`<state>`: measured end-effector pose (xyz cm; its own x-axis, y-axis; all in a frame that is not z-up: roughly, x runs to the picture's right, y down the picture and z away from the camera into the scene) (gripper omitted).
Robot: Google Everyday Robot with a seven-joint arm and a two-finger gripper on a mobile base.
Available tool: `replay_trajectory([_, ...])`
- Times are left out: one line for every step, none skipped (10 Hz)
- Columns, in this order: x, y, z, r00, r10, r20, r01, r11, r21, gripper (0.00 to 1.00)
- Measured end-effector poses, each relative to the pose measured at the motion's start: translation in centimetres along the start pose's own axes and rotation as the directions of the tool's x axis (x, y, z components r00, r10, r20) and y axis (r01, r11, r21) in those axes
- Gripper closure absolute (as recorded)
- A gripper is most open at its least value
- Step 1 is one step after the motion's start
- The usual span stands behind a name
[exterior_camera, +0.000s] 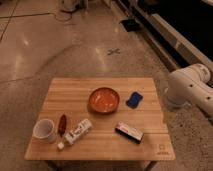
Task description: Place the eraser in the ceramic cup
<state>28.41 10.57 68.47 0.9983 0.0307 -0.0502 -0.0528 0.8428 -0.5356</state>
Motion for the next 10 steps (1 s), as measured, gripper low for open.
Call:
replay_trajectory([0.0,0.0,0.0,1.000,0.000,0.000,0.000,1.000,0.000,0.35])
replay_trajectory([0.0,0.0,0.0,1.000,0.000,0.000,0.000,1.000,0.000,0.35])
replay_trajectory([0.0,0.0,0.0,1.000,0.000,0.000,0.000,1.000,0.000,0.35])
replay_trajectory([0.0,0.0,0.0,1.000,0.000,0.000,0.000,1.000,0.000,0.35])
replay_trajectory([0.0,0.1,0.1,1.000,-0.001,-0.001,0.001,1.000,-0.002,0.35])
replay_trajectory([-0.5,0.6,0.1,1.000,-0.003,0.001,0.003,1.000,-0.004,0.35])
replay_trajectory([-2.0,1.6,0.1,1.000,0.000,0.018,0.000,1.000,-0.014,0.35])
replay_trajectory([-4.3,3.1,0.2,0.999,0.006,0.047,-0.005,0.999,-0.037,0.35])
replay_trajectory([-5.9,3.8,0.3,0.998,0.015,0.067,-0.012,0.999,-0.051,0.35])
replay_trajectory([-8.6,4.6,0.4,0.995,0.033,0.097,-0.026,0.997,-0.067,0.35])
